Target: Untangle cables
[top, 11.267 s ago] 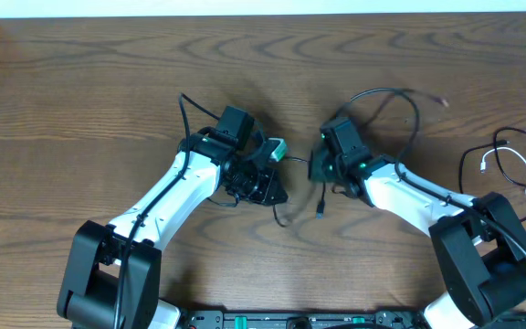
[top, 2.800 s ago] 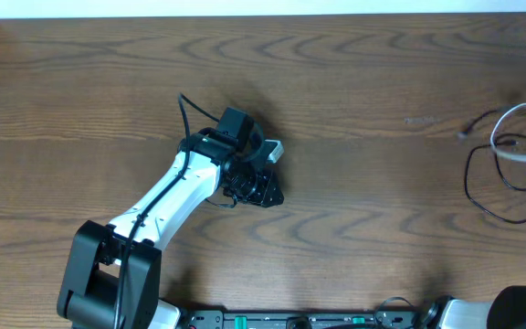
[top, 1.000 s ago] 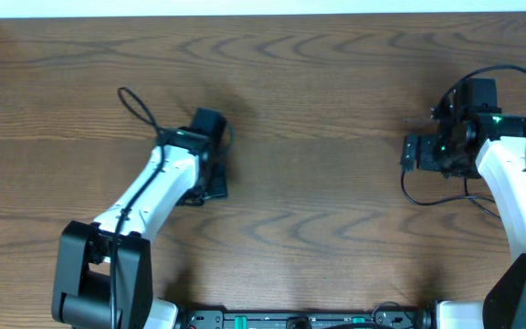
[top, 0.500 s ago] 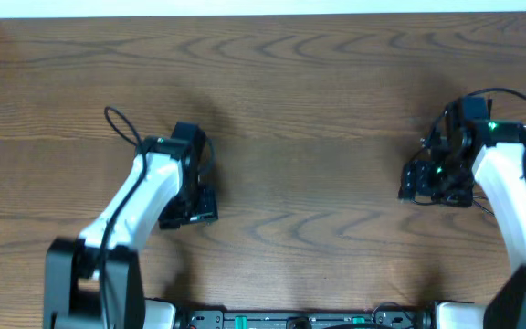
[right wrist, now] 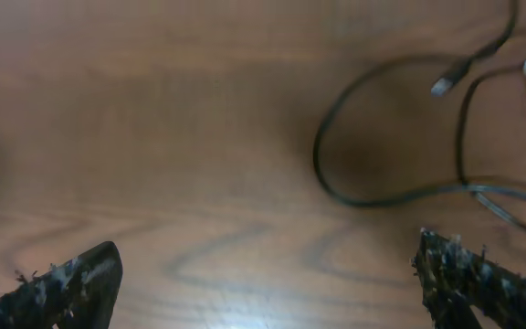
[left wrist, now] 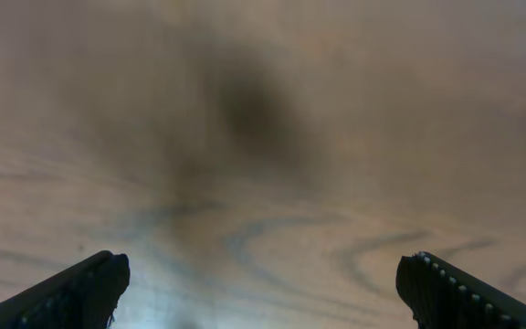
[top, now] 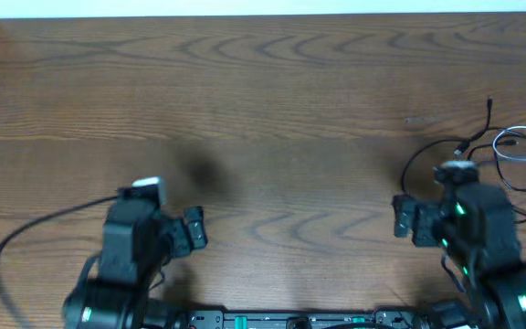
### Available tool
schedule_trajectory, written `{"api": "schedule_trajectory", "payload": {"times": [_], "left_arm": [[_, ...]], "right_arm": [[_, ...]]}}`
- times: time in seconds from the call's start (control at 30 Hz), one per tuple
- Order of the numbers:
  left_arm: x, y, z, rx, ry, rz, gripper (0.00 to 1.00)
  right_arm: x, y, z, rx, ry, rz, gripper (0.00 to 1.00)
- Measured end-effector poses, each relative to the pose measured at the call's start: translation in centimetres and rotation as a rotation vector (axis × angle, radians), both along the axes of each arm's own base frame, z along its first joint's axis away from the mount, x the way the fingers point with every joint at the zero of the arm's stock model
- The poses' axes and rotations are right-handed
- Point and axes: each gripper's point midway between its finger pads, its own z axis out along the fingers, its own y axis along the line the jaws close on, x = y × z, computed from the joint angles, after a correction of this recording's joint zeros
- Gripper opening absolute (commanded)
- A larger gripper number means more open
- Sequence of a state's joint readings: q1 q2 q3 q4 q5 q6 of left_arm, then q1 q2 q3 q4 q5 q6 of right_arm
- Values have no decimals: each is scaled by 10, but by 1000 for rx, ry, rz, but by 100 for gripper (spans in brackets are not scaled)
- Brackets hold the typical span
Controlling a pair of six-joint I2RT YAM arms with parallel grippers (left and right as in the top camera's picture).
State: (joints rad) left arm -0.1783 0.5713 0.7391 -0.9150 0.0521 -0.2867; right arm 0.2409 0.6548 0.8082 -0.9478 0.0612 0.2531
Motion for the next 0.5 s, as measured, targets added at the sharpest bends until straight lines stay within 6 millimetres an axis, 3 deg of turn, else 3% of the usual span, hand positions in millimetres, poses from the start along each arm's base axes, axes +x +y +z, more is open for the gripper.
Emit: {"api": "schedule_trajectory", "payload": {"times": [0.07,0.17,0.5], "left_arm": [[-6,2,14,-10,-83,5,99],[-12,4,26,-21,-153,8,99],[-16,5,23,-17,-146,10,99]], "right_arm": [[-5,-3,11,10,-58,-9,99],[-14,-7,12,8,-63,-17,99],[-31,-11,-6,-17,33,-21,99]]}}
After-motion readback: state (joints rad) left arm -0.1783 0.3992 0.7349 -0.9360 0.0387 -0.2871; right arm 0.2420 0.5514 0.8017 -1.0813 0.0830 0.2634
